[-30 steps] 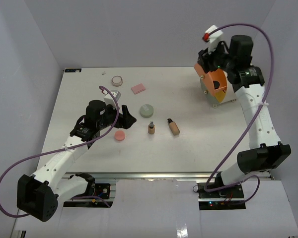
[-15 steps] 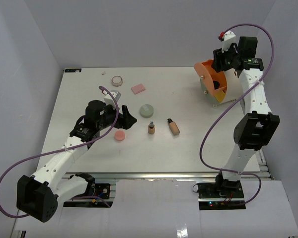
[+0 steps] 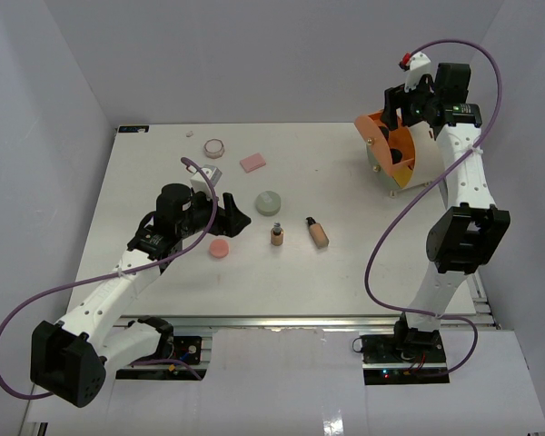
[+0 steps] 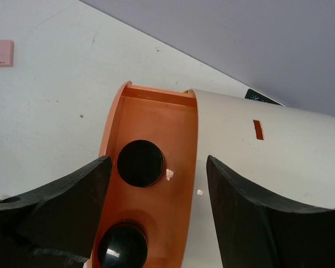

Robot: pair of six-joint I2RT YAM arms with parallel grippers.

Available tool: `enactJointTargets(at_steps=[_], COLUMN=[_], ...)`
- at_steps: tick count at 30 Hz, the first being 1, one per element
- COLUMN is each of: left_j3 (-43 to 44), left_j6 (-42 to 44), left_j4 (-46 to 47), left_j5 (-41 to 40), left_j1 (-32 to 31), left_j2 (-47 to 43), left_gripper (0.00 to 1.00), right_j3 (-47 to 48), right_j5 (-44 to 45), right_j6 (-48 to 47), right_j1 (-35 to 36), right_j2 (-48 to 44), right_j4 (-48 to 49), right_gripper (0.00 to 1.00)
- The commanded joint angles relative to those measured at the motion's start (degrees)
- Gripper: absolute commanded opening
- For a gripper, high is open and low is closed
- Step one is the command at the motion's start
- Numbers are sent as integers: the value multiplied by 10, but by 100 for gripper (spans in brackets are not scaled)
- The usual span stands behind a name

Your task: Organize the makeup

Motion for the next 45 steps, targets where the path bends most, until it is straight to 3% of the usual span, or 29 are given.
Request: enactJointTargets(at_steps=[1,4,8,10,12,16,20,25,28,30,36,45], left_j3=[-5,-5,-5,-5,-5,-6,-6,-7,-6,-6,-6,-7], left_j6=[-2,-2,-3,-3,-3,-3,-3,-3,-3,-3,-4,-4], left_j4=[11,11,12,12,13,12,12,13,13,13,13,14], left_j5=[11,10,12,13,12,10,11,12,13,13,16,16], left_j1=[2,2,2,2,2,2,2,2,2,2,2,2], left_j2=[-14,-15,-15,-15,-15,-17,-17,-17,-17,-18,-20,-25], left_gripper=[84,84,84,84,85,85,85,85,85,85,85,85], right_j3=[-1,-13,-45,-67,-80,-122,-143,-149,-144,-151,-149,-125], right_j5=[-10,-60,-202,-225,-193,-75,55,277,371,410,467,461], right_j6=[3,-7,-68,-78,-83,-77,-41,-17,-17,-28,-64,-83], right_j1=[-3,-3,8,26,61,139,185,235,235,234,216,173], right_j2=[-12,-41,-95,-106,-109,-103,-67,-25,-13,-16,-24,-24], right_j4=[11,11,-9,-20,-38,-45,-44,-30,-24,-6,18,19], right_gripper=[76,73,57,29,14,10,11,15,23,33,51,71])
